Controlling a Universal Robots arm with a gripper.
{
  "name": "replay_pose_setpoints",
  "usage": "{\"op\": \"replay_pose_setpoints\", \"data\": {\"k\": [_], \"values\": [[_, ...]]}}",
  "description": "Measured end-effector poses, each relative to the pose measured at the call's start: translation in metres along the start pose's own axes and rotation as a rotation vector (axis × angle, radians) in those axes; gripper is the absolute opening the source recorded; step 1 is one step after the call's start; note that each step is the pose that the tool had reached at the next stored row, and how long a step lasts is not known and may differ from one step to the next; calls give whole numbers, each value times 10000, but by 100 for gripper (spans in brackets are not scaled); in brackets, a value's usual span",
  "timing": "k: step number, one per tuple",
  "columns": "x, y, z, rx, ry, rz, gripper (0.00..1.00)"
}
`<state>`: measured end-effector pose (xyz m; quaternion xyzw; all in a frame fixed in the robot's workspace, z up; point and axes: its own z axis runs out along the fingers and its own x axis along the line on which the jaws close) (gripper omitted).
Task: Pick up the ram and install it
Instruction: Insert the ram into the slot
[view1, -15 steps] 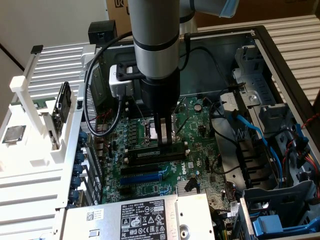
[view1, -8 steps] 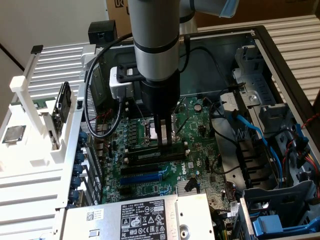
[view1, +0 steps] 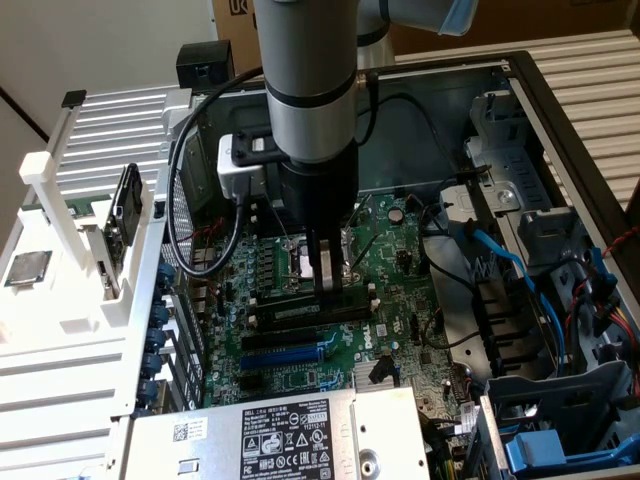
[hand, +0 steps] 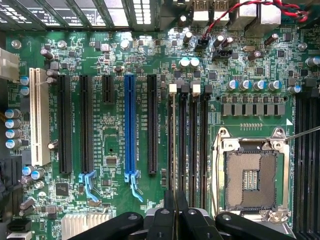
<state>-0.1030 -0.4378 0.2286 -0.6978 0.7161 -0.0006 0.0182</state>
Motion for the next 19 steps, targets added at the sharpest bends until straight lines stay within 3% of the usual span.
{"op": "replay_pose_setpoints", "data": {"k": [19], "values": [[-8, 12, 11, -1, 10, -16, 12]]}}
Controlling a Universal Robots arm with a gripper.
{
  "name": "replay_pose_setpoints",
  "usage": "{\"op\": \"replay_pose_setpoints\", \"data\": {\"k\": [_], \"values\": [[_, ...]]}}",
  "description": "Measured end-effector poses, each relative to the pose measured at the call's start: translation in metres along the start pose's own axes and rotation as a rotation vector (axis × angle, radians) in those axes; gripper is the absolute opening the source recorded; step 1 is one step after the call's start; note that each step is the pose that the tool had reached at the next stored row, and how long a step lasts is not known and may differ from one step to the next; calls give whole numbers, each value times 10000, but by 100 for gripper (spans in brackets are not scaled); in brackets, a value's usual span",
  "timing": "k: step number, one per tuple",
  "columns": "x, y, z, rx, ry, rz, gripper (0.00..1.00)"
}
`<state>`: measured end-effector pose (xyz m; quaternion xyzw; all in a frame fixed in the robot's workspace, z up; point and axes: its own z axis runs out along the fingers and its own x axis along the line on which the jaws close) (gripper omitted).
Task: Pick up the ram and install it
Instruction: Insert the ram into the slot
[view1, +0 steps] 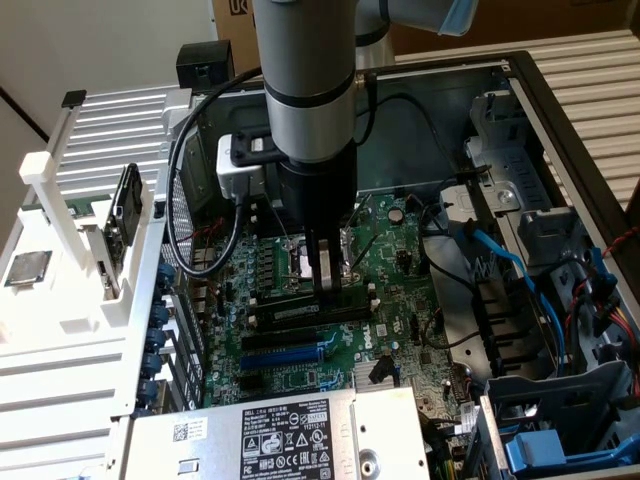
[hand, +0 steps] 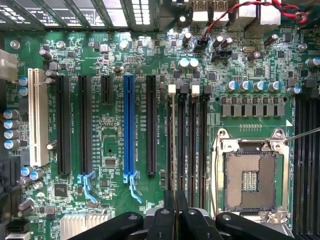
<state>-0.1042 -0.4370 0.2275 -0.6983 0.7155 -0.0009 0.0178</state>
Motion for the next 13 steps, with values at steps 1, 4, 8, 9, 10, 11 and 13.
{"op": "replay_pose_setpoints", "data": {"k": [1, 4, 8, 9, 10, 11, 13], "values": [[0, 0, 3, 0, 0, -2, 12], [0, 0, 6, 1, 9, -16, 12], [0, 0, 11, 1, 26, -35, 12], [0, 0, 12, 0, 30, -39, 12], [0, 0, 12, 0, 34, -43, 12], [0, 0, 13, 0, 43, -49, 12], [0, 1, 13, 1, 53, -50, 12]]}}
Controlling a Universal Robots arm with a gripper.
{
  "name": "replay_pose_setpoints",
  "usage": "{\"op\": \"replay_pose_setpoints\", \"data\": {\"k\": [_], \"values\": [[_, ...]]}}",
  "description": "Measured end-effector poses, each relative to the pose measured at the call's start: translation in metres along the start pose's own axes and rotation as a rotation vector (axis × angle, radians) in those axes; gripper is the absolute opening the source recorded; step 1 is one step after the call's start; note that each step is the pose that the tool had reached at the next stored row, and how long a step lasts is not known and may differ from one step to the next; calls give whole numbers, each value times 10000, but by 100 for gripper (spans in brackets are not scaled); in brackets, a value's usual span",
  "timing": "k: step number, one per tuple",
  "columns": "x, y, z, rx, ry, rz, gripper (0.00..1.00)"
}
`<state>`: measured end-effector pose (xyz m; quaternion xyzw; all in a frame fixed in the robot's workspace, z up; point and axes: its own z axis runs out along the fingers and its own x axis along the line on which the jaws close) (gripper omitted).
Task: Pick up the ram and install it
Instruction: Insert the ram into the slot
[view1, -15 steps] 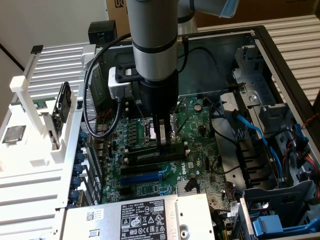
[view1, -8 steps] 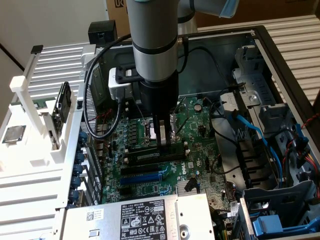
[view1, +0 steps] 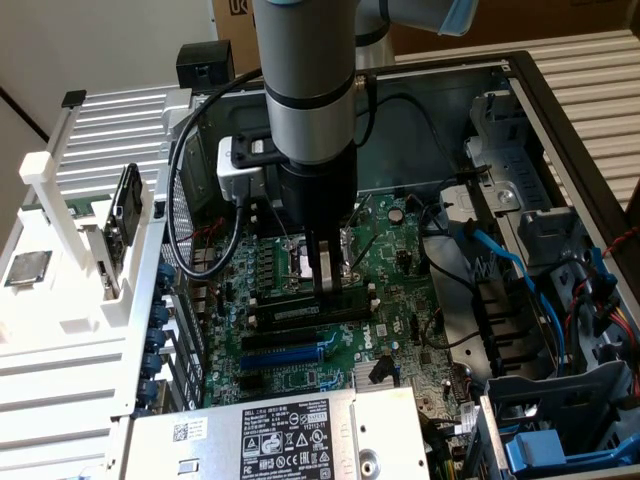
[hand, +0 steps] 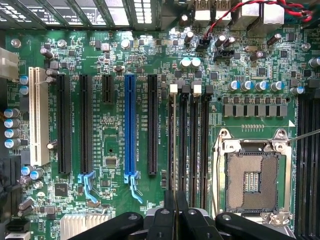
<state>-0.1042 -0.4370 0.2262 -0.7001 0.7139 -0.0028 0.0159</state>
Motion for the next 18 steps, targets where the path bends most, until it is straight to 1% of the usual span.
{"op": "replay_pose_setpoints", "data": {"k": [7, 8, 9, 10, 11, 18], "values": [[0, 1, -1, -7, 1, 1, 12], [0, 2, 0, -4, 1, 4, 13], [0, 2, -1, -2, 2, 4, 20], [0, 2, 0, -1, 1, 3, 20], [0, 0, 0, -1, 1, 0, 26], [0, 0, 0, -1, 1, 0, 26]]}}
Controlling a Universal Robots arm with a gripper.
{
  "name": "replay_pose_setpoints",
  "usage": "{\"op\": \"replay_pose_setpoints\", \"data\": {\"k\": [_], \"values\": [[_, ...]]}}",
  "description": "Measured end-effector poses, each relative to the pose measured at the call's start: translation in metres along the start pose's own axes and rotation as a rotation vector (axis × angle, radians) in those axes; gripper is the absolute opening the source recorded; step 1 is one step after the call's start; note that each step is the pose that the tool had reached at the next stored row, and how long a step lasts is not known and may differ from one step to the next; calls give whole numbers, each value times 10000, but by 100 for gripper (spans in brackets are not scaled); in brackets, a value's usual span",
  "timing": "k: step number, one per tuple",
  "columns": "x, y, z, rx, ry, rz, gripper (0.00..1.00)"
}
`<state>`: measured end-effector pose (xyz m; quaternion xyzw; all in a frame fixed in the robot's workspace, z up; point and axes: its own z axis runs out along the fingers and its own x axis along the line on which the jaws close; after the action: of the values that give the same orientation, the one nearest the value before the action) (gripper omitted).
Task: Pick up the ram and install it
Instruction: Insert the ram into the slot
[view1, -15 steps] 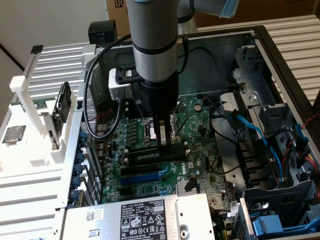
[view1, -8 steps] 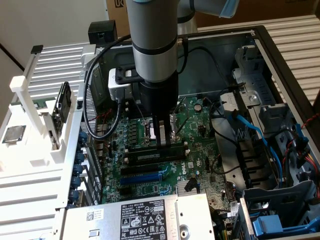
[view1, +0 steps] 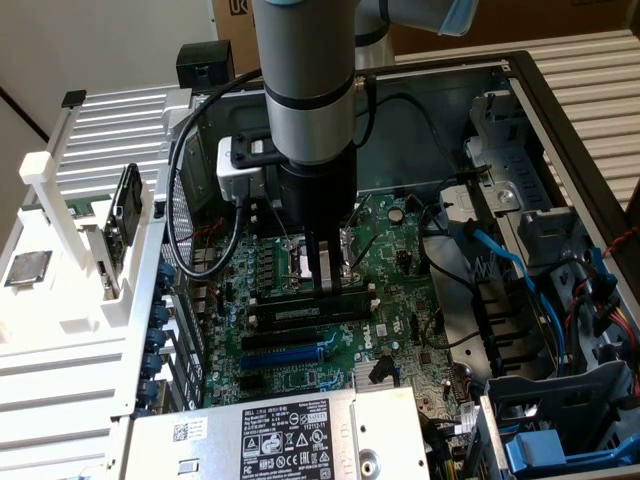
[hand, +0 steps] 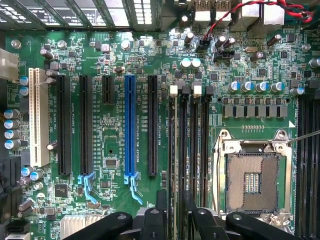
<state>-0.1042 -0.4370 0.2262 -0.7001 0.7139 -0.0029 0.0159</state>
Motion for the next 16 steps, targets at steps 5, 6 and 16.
{"op": "replay_pose_setpoints", "data": {"k": [5, 6, 16], "values": [[0, 0, -2, 1, -1, 0, 26], [0, 0, -6, 0, 0, 0, 26], [-2, 39, -122, 41, -2, -1, 26]]}}
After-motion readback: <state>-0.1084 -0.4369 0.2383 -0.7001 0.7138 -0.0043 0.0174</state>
